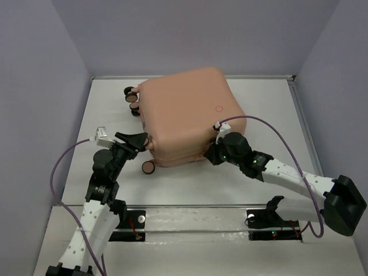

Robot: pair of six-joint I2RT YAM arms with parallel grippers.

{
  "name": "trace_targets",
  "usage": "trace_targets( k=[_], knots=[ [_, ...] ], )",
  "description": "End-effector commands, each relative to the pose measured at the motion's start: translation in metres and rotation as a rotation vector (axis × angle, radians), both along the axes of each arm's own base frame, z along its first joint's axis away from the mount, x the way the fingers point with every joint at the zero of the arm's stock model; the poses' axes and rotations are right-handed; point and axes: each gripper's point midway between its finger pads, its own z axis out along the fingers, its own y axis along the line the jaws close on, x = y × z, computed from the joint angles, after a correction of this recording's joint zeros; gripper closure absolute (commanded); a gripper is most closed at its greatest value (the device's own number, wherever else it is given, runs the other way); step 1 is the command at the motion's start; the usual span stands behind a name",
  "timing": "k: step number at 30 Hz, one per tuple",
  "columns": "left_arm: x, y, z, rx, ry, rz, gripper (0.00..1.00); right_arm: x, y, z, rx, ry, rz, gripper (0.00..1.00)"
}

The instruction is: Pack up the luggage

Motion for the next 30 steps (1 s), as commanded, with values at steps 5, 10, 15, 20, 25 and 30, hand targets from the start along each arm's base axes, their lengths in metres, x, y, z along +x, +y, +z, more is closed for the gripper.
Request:
trace_targets(
  k=[5, 10, 15, 20, 25, 30],
  knots=[
    [-0.035, -0.091, 0.001, 0.104, -0.08, -0.315, 0.94, 0.046, -0.034, 0.08, 0.139, -0.194, -0.041, 0.93],
    [-0.032, -0.116, 0.002, 0.091, -0.08, -0.37, 0.94, -0.014, 0.038, 0.058, 0.251, -0.12, 0.177, 0.93],
    [-0.016, -0.123, 0.022, 0.136, -0.119, -0.359, 0.94, -0.117, 0.146, 0.043, 0.276, -0.085, 0.379, 0.93],
    [-0.007, -0.123, 0.04, 0.161, -0.147, -0.341, 0.94, -0.163, 0.176, 0.037, 0.274, -0.067, 0.455, 0.93],
    [-0.006, -0.125, 0.03, 0.167, -0.118, -0.349, 0.94, -0.129, 0.131, 0.036, 0.257, -0.111, 0.299, 0.93],
    [0.002, -0.128, 0.031, 0.178, -0.112, -0.343, 0.94, -0.125, 0.102, 0.053, 0.264, -0.132, 0.275, 0.93]
  ],
)
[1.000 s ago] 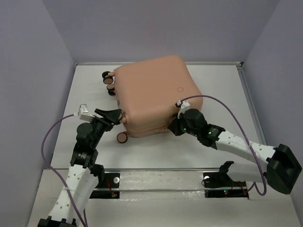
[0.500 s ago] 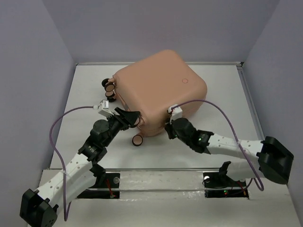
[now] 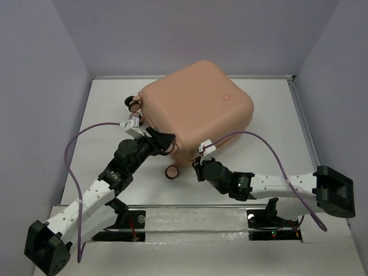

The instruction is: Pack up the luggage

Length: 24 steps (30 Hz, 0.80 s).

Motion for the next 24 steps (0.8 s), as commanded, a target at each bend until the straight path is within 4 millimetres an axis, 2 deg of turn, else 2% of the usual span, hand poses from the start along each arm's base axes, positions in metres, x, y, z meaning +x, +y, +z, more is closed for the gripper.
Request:
trace_targets(
  k=[1, 4, 5, 6, 7, 8, 9, 10, 12, 13, 15, 16, 18, 19, 20, 22, 24],
  knots=[
    [0.01, -0.019, 0.026, -0.004, -0.062, -0.049, 0.94, -0.087, 0.054, 0.067, 0.285, 0.094, 0.391, 0.93],
    [0.025, -0.021, 0.029, 0.003, -0.059, -0.038, 0.94, -0.106, 0.075, 0.068, 0.288, 0.117, 0.459, 0.93],
    [0.03, -0.021, 0.03, 0.004, -0.059, -0.036, 0.94, -0.122, 0.086, 0.067, 0.283, 0.129, 0.499, 0.93],
    [0.034, -0.02, 0.032, 0.016, -0.067, -0.029, 0.94, -0.132, 0.106, 0.062, 0.266, 0.143, 0.529, 0.93],
    [0.04, -0.023, 0.035, 0.021, -0.066, -0.029, 0.94, -0.145, 0.12, 0.066, 0.275, 0.141, 0.574, 0.93],
    [0.043, -0.023, 0.038, 0.024, -0.073, -0.028, 0.94, -0.169, 0.134, 0.065, 0.263, 0.143, 0.633, 0.93],
    [0.046, -0.025, 0.039, 0.027, -0.073, -0.03, 0.94, -0.179, 0.147, 0.065, 0.254, 0.138, 0.656, 0.93],
    [0.048, -0.027, 0.044, 0.024, -0.079, -0.035, 0.94, -0.188, 0.173, 0.069, 0.247, 0.117, 0.676, 0.93],
    [0.049, -0.028, 0.049, 0.021, -0.084, -0.039, 0.94, -0.206, 0.194, 0.072, 0.247, 0.094, 0.714, 0.93],
    [0.049, -0.027, 0.053, 0.021, -0.091, -0.033, 0.94, -0.205, 0.206, 0.074, 0.247, 0.074, 0.709, 0.93],
    [0.048, -0.024, 0.053, 0.026, -0.09, -0.026, 0.94, -0.201, 0.207, 0.075, 0.259, 0.061, 0.693, 0.93],
    [0.045, -0.022, 0.051, 0.028, -0.09, -0.027, 0.94, -0.189, 0.205, 0.079, 0.282, 0.039, 0.656, 0.93],
    [0.043, -0.021, 0.046, 0.028, -0.083, -0.026, 0.94, -0.169, 0.19, 0.071, 0.295, 0.047, 0.608, 0.93],
    [0.041, -0.02, 0.039, 0.027, -0.068, -0.026, 0.94, -0.15, 0.187, 0.083, 0.371, 0.042, 0.562, 0.93],
    [0.039, -0.021, 0.036, 0.023, -0.06, -0.032, 0.94, -0.142, 0.173, 0.064, 0.364, 0.056, 0.54, 0.93],
    [0.038, -0.021, 0.03, 0.014, -0.046, -0.034, 0.94, -0.131, 0.161, 0.088, 0.496, 0.044, 0.516, 0.93],
    [0.037, -0.021, 0.028, 0.008, -0.042, -0.034, 0.94, -0.126, 0.145, 0.084, 0.507, 0.047, 0.493, 0.93]
  ],
)
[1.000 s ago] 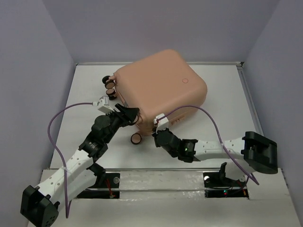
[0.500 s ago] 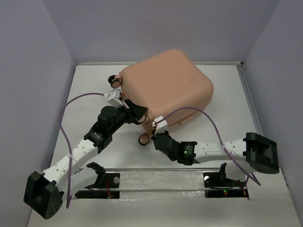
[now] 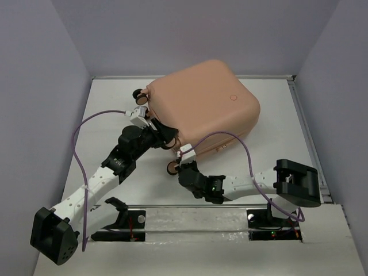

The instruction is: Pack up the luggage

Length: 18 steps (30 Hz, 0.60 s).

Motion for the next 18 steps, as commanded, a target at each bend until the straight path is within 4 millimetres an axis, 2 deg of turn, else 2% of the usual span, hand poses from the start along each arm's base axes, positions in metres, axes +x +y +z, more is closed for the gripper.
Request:
trace_targets(
  k=[1, 3, 6, 10, 11, 12, 13, 15, 16, 17, 18],
  knots=[
    [0.015, -0.007, 0.028, -0.074, -0.1, 0.041, 0.94, -0.139, 0.085, 0.088, 0.577, 0.196, 0.635, 0.93],
    [0.014, -0.008, 0.029, -0.077, -0.103, 0.035, 0.94, -0.139, 0.069, 0.084, 0.591, 0.218, 0.615, 0.93],
    [0.006, -0.015, 0.03, -0.1, -0.099, 0.01, 0.94, -0.122, 0.017, 0.058, 0.556, 0.253, 0.479, 0.93],
    [-0.014, -0.039, 0.023, -0.131, -0.08, -0.057, 0.94, -0.109, -0.025, 0.055, 0.559, 0.251, 0.383, 0.93],
    [-0.017, -0.045, 0.017, -0.13, -0.069, -0.069, 0.94, -0.109, -0.039, 0.068, 0.6, 0.24, 0.376, 0.93],
    [-0.02, -0.051, 0.016, -0.134, -0.063, -0.082, 0.94, -0.108, -0.045, 0.07, 0.602, 0.237, 0.371, 0.93],
    [-0.023, -0.059, 0.017, -0.142, -0.06, -0.105, 0.94, -0.111, -0.047, 0.075, 0.588, 0.239, 0.392, 0.93],
    [-0.021, -0.067, 0.02, -0.148, -0.062, -0.122, 0.94, -0.119, -0.035, 0.078, 0.558, 0.246, 0.449, 0.93],
    [-0.018, -0.073, 0.026, -0.154, -0.069, -0.132, 0.94, -0.135, -0.021, 0.082, 0.549, 0.249, 0.535, 0.93],
    [-0.017, -0.077, 0.028, -0.154, -0.072, -0.141, 0.94, -0.144, 0.001, 0.085, 0.551, 0.234, 0.574, 0.93],
    [-0.017, -0.079, 0.032, -0.156, -0.078, -0.148, 0.94, -0.149, 0.012, 0.075, 0.502, 0.231, 0.591, 0.93]
  ],
)
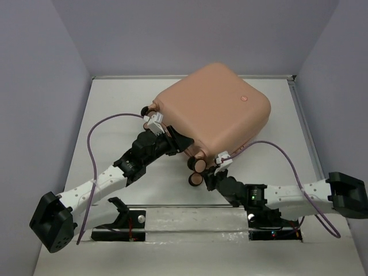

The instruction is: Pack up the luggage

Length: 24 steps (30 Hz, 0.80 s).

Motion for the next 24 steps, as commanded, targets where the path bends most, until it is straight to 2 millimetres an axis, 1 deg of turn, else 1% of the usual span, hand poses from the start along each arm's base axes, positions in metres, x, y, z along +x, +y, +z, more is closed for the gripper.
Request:
trace_targets(
  k=[1, 2, 3, 4, 5, 6, 7, 8, 9, 10, 11, 12, 13, 14, 15, 16, 17, 18, 19, 20, 21, 22, 23, 24],
  knots=[
    [0.023, -0.02, 0.047, -0.094, -0.123, 0.023, 0.94, -0.105, 0.124, 0.075, 0.26, 0.023, 0.519, 0.93],
    [0.031, -0.018, 0.055, -0.055, -0.171, 0.042, 0.94, -0.111, 0.136, 0.082, 0.255, -0.036, 0.53, 0.93],
    [0.031, -0.014, 0.049, -0.026, -0.142, 0.059, 0.94, -0.111, 0.152, 0.09, 0.268, -0.078, 0.545, 0.93],
    [0.031, -0.014, 0.048, -0.033, -0.143, 0.055, 0.94, -0.111, 0.157, 0.094, 0.3, -0.087, 0.544, 0.93],
    [0.029, -0.012, 0.049, -0.033, -0.149, 0.052, 0.94, -0.11, 0.159, 0.094, 0.301, -0.108, 0.546, 0.93],
    [0.029, -0.009, 0.043, 0.001, -0.14, 0.057, 0.94, -0.108, 0.158, 0.096, 0.308, -0.111, 0.532, 0.93],
    [0.029, -0.004, 0.051, 0.006, -0.155, 0.07, 0.94, -0.102, 0.153, 0.09, 0.292, -0.091, 0.488, 0.93],
    [0.036, 0.007, 0.049, 0.049, -0.168, 0.12, 0.94, -0.099, 0.147, 0.086, 0.289, -0.079, 0.468, 0.93],
    [0.04, 0.013, 0.057, 0.05, -0.192, 0.145, 0.94, -0.097, 0.14, 0.083, 0.289, -0.067, 0.451, 0.93],
    [0.044, 0.021, 0.053, 0.08, -0.184, 0.162, 0.94, -0.092, 0.123, 0.072, 0.264, -0.05, 0.422, 0.93],
    [0.054, 0.033, 0.064, 0.081, -0.198, 0.193, 0.94, -0.091, 0.114, 0.065, 0.264, -0.016, 0.399, 0.93],
    [0.053, 0.032, 0.065, 0.089, -0.198, 0.183, 0.94, -0.088, 0.105, 0.061, 0.255, 0.002, 0.376, 0.93],
    [0.064, 0.047, 0.068, 0.108, -0.202, 0.223, 0.87, -0.085, 0.088, 0.053, 0.24, 0.033, 0.346, 0.93],
    [0.069, 0.056, 0.072, 0.118, -0.209, 0.241, 0.79, -0.086, 0.081, 0.05, 0.233, 0.048, 0.344, 0.91],
    [0.078, 0.072, 0.076, 0.147, -0.21, 0.284, 0.61, -0.086, 0.069, 0.033, 0.177, 0.095, 0.323, 0.71],
    [0.077, 0.073, 0.071, 0.162, -0.192, 0.282, 0.51, -0.086, 0.067, 0.043, 0.208, 0.09, 0.324, 0.71],
    [0.086, 0.087, 0.081, 0.184, -0.213, 0.316, 0.43, -0.086, 0.054, 0.037, 0.176, 0.129, 0.31, 0.45],
    [0.088, 0.095, 0.076, 0.225, -0.193, 0.326, 0.32, -0.088, 0.044, 0.025, 0.122, 0.151, 0.307, 0.26],
    [0.096, 0.109, 0.088, 0.26, -0.219, 0.358, 0.3, -0.089, 0.038, 0.024, 0.129, 0.176, 0.299, 0.21],
    [0.098, 0.115, 0.09, 0.285, -0.224, 0.359, 0.29, -0.089, 0.029, 0.031, 0.158, 0.185, 0.298, 0.19],
    [0.1, 0.123, 0.089, 0.322, -0.223, 0.366, 0.22, -0.092, 0.021, 0.027, 0.145, 0.201, 0.308, 0.15],
    [0.102, 0.13, 0.082, 0.37, -0.199, 0.372, 0.2, -0.093, 0.016, 0.029, 0.158, 0.207, 0.312, 0.14],
    [0.105, 0.149, 0.082, 0.442, -0.187, 0.409, 0.2, -0.093, 0.008, 0.036, 0.2, 0.213, 0.313, 0.14],
    [0.108, 0.158, 0.078, 0.481, -0.177, 0.425, 0.18, -0.092, 0.001, 0.033, 0.187, 0.218, 0.304, 0.14]
  ],
)
